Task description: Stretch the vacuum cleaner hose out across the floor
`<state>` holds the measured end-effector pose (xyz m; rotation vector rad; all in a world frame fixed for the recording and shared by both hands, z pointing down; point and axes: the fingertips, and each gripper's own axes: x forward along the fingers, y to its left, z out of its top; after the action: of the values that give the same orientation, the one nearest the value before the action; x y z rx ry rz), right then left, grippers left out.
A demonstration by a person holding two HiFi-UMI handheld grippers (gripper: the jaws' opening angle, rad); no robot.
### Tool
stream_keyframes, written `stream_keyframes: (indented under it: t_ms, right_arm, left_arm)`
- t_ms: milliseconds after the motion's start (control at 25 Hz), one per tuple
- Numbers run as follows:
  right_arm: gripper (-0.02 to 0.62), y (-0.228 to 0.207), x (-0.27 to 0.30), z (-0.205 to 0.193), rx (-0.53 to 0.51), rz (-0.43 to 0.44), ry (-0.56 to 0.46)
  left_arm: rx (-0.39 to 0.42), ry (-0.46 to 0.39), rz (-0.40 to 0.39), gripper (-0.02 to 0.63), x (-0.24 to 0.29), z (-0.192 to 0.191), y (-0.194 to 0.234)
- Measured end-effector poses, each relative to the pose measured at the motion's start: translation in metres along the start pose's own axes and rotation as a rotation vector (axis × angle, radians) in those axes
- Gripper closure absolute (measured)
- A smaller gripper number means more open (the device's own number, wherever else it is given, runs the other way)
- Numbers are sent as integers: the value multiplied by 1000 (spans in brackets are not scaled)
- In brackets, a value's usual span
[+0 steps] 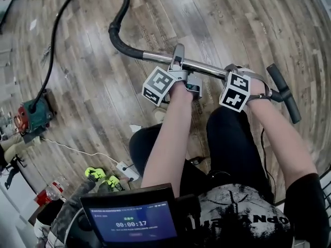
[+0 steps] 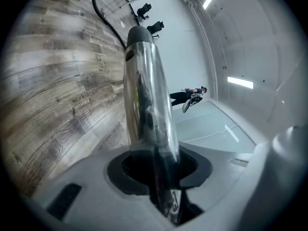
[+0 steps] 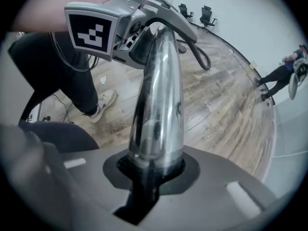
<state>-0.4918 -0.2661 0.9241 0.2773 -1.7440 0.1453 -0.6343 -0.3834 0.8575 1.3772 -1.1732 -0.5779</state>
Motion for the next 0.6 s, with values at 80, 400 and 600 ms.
stream_keyframes:
  t_ms: [80, 400, 600]
  right_arm:
    - [518, 13, -35, 10, 17, 37, -13]
    - [518, 68, -186, 23, 42, 181, -41]
    - [518, 100, -291, 6, 54, 300, -56]
  left_arm:
    - [5, -8, 19, 488, -21, 8, -31]
    - [0, -46, 82, 494, -112, 12, -157]
    - [-15, -38, 90, 502, -161, -11, -247]
